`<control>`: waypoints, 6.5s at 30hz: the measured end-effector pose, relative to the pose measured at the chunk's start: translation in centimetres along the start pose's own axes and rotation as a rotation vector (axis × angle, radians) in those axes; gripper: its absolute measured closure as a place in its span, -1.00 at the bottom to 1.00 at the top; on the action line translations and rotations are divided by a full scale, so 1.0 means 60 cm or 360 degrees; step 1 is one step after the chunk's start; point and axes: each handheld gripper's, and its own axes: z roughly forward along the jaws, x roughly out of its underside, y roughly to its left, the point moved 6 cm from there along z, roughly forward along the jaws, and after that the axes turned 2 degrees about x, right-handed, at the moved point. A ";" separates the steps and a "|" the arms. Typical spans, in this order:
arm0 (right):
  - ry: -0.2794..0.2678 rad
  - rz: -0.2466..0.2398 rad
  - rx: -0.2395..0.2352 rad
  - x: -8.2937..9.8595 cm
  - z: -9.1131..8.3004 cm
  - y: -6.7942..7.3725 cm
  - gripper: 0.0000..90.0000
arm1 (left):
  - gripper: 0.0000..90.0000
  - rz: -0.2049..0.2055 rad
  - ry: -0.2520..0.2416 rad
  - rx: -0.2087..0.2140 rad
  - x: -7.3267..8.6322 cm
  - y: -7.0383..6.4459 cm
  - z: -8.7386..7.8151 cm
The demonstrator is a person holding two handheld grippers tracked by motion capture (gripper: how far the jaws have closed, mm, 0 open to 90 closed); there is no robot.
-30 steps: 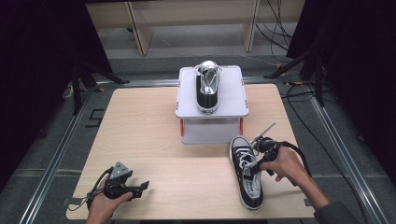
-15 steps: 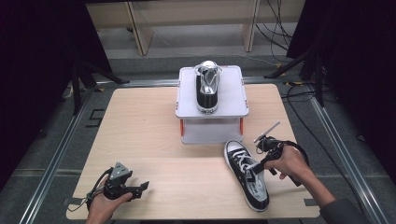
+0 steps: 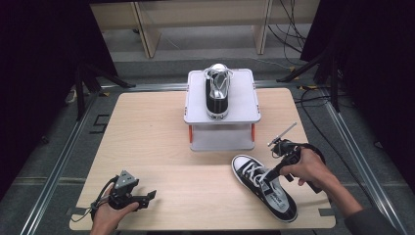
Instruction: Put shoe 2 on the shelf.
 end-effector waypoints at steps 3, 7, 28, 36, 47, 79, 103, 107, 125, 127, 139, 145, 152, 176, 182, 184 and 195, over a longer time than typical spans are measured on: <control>-0.0011 -0.0026 -0.0006 0.001 -0.012 0.003 0.88 | -0.59 0.0005 0.0011 -0.0009 0.001 0.001 0.001; -0.0058 0.0006 -0.0020 -0.003 -0.055 0.016 0.88 | -0.59 -0.0006 0.0012 -0.0005 0.001 0.000 0.001; -0.0250 -0.0057 0.0102 -0.069 -0.262 0.054 0.88 | -0.59 -0.0011 0.0012 -0.0005 0.002 0.001 0.002; -0.0331 -0.0061 0.0187 -0.138 -0.298 0.043 0.88 | -0.59 0.0007 0.0015 -0.0005 0.001 0.001 0.001; -0.0403 0.0120 0.0319 -0.239 -0.298 -0.021 0.88 | -0.59 0.0016 0.0005 0.0005 -0.001 0.000 0.000; -0.0606 0.0574 0.0456 -0.407 -0.236 -0.100 0.88 | -0.59 -0.0004 -0.0026 0.0051 -0.004 -0.009 -0.004; -0.0569 0.0636 0.0377 -0.432 -0.201 -0.080 0.83 | -0.59 0.0018 -0.0025 0.0072 -0.002 -0.012 -0.007; -0.0590 0.0623 0.0324 -0.428 -0.199 -0.081 0.83 | -0.59 -0.0017 -0.0035 0.0075 -0.003 -0.014 -0.005; -0.0594 0.0652 0.0242 -0.391 -0.173 -0.114 0.80 | -0.59 0.0021 -0.0003 0.0069 -0.001 -0.011 -0.005; -0.0594 0.0634 0.0236 -0.391 -0.173 -0.113 0.80 | -0.59 -0.0012 -0.0011 0.0047 -0.001 -0.012 -0.002; -0.0608 0.0598 0.0164 -0.397 -0.185 -0.093 0.83 | -0.59 -0.0008 -0.0015 0.0047 -0.002 -0.011 -0.002; -0.0575 0.0601 0.0173 -0.394 -0.175 -0.092 0.82 | -0.59 0.0022 -0.0005 0.0065 -0.002 -0.011 -0.005; -0.0579 0.0584 0.0200 -0.388 -0.177 -0.100 0.56 | -0.59 0.0056 0.0006 0.0065 0.000 -0.007 -0.007; -0.0595 0.0389 0.0328 -0.421 -0.199 -0.027 0.58 | -0.59 -0.0005 -0.0018 0.0044 -0.001 -0.010 -0.003; -0.0528 0.0457 0.0369 -0.431 -0.172 -0.030 0.75 | -0.59 -0.0007 -0.0016 0.0040 -0.001 -0.010 -0.005; -0.0517 0.0442 0.0390 -0.431 -0.173 -0.029 0.90 | -0.59 -0.0009 -0.0017 0.0045 -0.001 -0.011 -0.005; -0.0580 0.0305 0.0378 -0.435 -0.174 -0.029 0.91 | -0.59 -0.0003 -0.0001 0.0042 0.000 -0.010 -0.002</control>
